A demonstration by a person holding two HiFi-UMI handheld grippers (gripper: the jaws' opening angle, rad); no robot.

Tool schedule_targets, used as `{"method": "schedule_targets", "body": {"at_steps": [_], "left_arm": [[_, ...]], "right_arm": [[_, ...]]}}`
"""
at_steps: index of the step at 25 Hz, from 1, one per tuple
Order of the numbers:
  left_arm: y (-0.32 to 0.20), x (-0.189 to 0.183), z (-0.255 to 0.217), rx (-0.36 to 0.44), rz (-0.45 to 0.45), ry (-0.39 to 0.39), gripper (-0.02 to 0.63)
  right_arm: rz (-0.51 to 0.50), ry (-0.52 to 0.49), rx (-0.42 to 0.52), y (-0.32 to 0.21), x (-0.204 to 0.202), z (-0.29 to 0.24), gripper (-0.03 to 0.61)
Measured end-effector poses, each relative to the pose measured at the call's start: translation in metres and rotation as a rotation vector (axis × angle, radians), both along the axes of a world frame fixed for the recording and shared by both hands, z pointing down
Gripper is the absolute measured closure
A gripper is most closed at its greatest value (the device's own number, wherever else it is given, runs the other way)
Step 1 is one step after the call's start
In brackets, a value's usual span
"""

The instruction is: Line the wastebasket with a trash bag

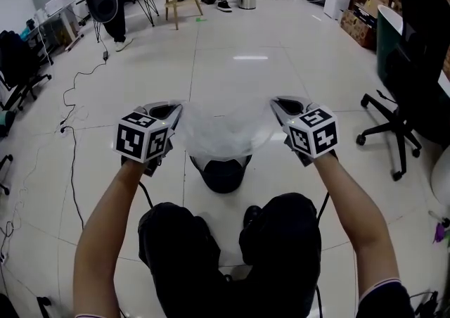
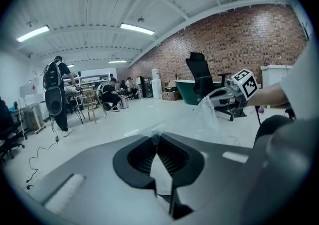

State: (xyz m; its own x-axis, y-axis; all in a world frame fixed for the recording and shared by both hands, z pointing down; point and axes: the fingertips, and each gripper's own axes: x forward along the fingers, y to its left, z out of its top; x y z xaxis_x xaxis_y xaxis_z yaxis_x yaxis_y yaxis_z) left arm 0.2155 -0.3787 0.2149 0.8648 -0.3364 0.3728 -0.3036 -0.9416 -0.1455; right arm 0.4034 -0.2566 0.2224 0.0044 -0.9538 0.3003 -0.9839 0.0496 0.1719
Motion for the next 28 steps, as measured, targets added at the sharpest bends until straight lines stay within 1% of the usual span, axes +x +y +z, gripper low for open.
{"method": "schedule_targets", "body": {"at_steps": [3,8,12,15,22,28], "left_arm": [[0.000,0.000,0.007,-0.012,0.004,-0.005,0.601],[0.003,0.002,0.006,-0.012,0.017,-0.006,0.601],[0.000,0.005,0.018,-0.030,0.014,-0.019,0.601],[-0.005,0.006,0.039,-0.058,0.009,-0.038,0.601],[-0.019,0.005,0.101,-0.141,-0.011,-0.100,0.602],[-0.033,0.005,0.143,-0.193,-0.033,-0.139,0.601]], "right_arm": [[-0.003,-0.005,-0.013,-0.001,-0.001,0.007,0.577],[-0.007,0.007,-0.018,-0.006,-0.005,0.005,0.577],[-0.005,0.005,-0.033,-0.013,-0.003,0.014,0.577],[-0.004,-0.009,-0.054,-0.018,0.000,0.030,0.577],[0.014,-0.051,-0.137,-0.024,0.015,0.087,0.577],[0.019,-0.083,-0.190,-0.033,0.024,0.128,0.577]]}}
